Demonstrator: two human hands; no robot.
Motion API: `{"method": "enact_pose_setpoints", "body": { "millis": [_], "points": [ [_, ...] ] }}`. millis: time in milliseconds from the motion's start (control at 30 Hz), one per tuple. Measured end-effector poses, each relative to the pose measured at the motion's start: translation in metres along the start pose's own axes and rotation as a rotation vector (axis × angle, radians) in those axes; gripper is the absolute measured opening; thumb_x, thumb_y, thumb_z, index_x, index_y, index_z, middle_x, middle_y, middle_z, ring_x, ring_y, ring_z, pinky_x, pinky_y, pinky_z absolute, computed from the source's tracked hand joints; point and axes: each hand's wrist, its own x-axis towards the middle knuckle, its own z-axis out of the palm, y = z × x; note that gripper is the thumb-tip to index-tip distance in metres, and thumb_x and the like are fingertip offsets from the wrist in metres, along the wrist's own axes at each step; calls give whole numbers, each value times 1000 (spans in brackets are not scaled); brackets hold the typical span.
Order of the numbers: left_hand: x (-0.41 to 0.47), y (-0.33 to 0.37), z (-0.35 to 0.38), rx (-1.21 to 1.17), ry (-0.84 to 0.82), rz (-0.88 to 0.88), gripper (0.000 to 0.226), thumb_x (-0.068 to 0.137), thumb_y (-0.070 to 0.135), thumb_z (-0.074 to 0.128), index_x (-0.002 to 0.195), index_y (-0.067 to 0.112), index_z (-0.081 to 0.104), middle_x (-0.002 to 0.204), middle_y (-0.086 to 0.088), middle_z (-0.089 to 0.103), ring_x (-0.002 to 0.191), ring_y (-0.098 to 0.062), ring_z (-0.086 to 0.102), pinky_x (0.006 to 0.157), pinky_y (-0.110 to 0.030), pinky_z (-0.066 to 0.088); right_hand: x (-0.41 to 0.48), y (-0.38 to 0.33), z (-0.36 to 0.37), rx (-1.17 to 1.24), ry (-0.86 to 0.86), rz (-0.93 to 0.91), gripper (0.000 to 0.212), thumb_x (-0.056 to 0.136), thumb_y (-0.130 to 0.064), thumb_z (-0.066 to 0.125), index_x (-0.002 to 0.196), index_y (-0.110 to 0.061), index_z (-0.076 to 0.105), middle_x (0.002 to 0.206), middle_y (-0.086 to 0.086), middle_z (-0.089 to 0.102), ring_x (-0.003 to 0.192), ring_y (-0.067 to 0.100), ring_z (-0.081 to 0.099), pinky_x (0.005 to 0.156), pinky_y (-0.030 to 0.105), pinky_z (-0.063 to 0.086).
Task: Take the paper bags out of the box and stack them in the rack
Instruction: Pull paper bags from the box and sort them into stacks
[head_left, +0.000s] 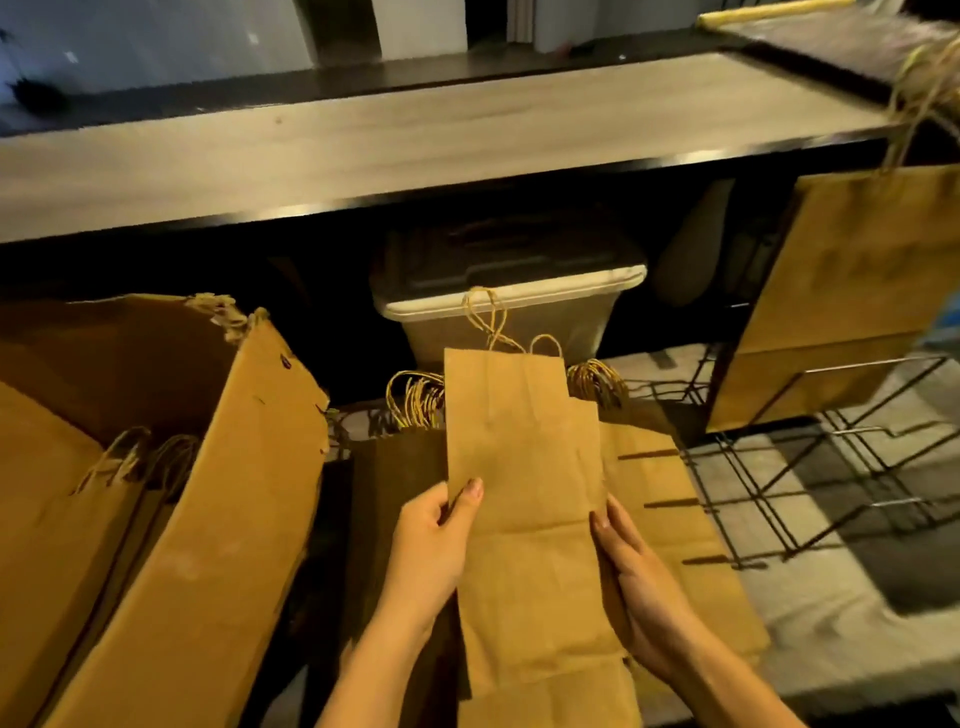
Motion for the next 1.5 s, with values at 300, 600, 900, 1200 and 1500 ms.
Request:
{"method": "enact_pose_setpoints", "body": {
  "millis": [300,600,900,1200,1500],
  "points": [
    [-6,-17,19,-44,-111,-201,24,94,38,50,90,21,66,96,-4,72,95,-23,67,90,-49,52,13,-18,-41,-233,265,-274,14,88,-24,61,102,-25,63,83,1,71,71,8,68,56,18,52],
    [1,-11,5,-114,-116,-179,18,95,29,48,93,28,66,90,19,72,84,2,67,86,-34,52,48,-13,-81,-950,508,-701,33,88,-14,64,121,-13,57,74,-4,63,66,7,60,63,35,54],
    [-5,-16,19,-107,-201,-241,51,78,55,57,122,29,56,120,14,59,122,-5,46,109,-37,35,37,-21,-64,-982,401,-729,26,89,-16,63,115,-17,61,102,-6,62,91,5,59,79,15,47],
    [-1,-30,40,25,-315,-370,36,99,36,42,135,37,41,123,17,55,103,-6,56,77,-33,50,9,-20,-45,-713,-112,-311,85,60,-42,78,133,-33,35,123,-20,50,112,-2,52,92,18,46],
    [5,-37,76,164,-407,-382,74,87,51,54,148,36,15,126,22,51,123,-13,48,105,-41,40,25,-10,-72,-961,163,-543,93,61,-32,84,139,-26,34,129,-20,40,121,-4,34,96,2,24]
  ]
}}
